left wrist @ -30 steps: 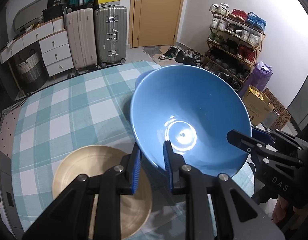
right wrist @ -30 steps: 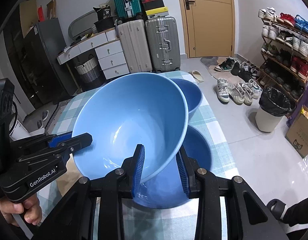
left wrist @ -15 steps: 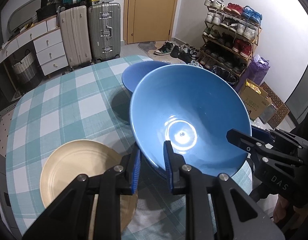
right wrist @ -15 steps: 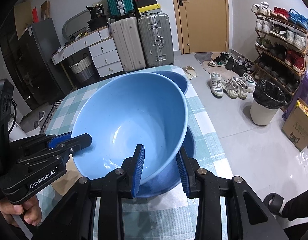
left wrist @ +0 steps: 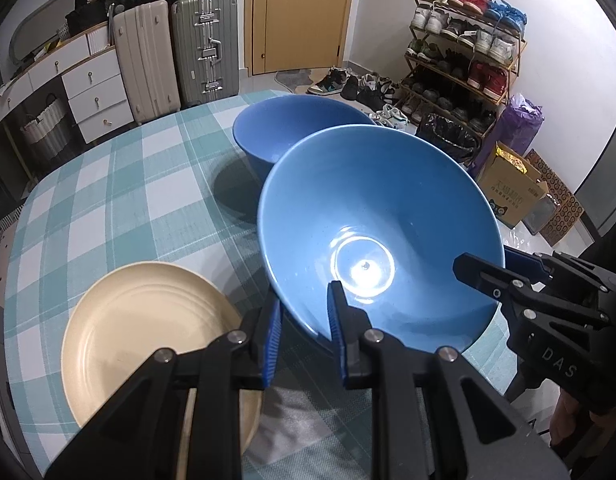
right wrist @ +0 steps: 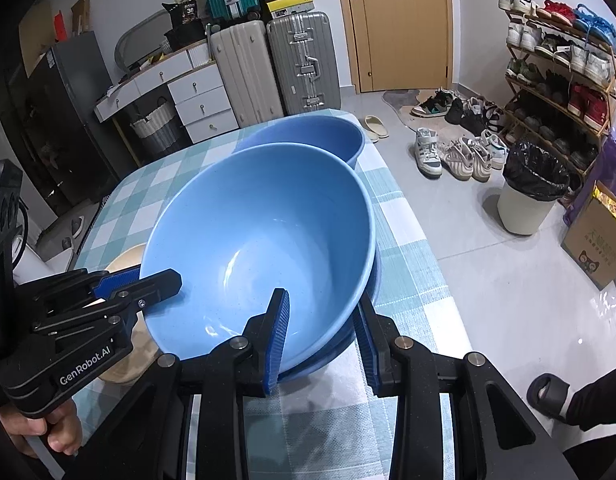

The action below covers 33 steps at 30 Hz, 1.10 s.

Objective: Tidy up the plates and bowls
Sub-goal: 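Lower the blue bowl with both grippers into the other blue bowl, then open both grippers to release the nested blue bowl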

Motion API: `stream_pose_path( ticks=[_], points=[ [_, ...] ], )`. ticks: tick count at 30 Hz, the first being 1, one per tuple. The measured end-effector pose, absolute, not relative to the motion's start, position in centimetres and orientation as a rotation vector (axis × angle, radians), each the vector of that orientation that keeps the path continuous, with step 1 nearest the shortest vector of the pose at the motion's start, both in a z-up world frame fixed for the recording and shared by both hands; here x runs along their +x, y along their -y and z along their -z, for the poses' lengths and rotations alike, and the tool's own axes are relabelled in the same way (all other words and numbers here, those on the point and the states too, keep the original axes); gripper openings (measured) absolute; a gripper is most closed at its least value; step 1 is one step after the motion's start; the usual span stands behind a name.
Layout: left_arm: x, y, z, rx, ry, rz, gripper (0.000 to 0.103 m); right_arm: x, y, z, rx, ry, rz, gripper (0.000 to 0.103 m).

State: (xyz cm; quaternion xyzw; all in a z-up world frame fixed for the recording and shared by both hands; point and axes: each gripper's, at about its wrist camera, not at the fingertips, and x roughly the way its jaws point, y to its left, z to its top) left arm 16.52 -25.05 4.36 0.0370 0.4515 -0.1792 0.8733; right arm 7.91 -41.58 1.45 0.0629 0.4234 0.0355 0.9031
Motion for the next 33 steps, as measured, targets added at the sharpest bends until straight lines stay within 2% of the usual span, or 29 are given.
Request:
stream_pose_path(
  ticks=[21, 28, 30, 33],
  points=[
    [16.1, 26.0, -3.6, 0.126, -0.936, 0.372, 0.022, 8.1, 41.4, 0.3, 0.086, -0.887, -0.041, 0.033],
    [16.2, 25.6, -3.4, 0.118, -0.942, 0.37, 0.032, 8.0, 41.7, 0.4, 0.096, -0.886, -0.035, 0.034],
    [16.4, 25.5, -3.2, 0.114, -0.956, 0.371, 0.034, 8.0, 41.8, 0.4, 0.095, -0.882, -0.035, 0.038],
    [16.5, 25.1, -2.9, 0.092, -0.97, 0.37, 0.045, 8.0, 42.0, 0.2, 0.101, -0.871, -0.042, 0.048]
  ],
)
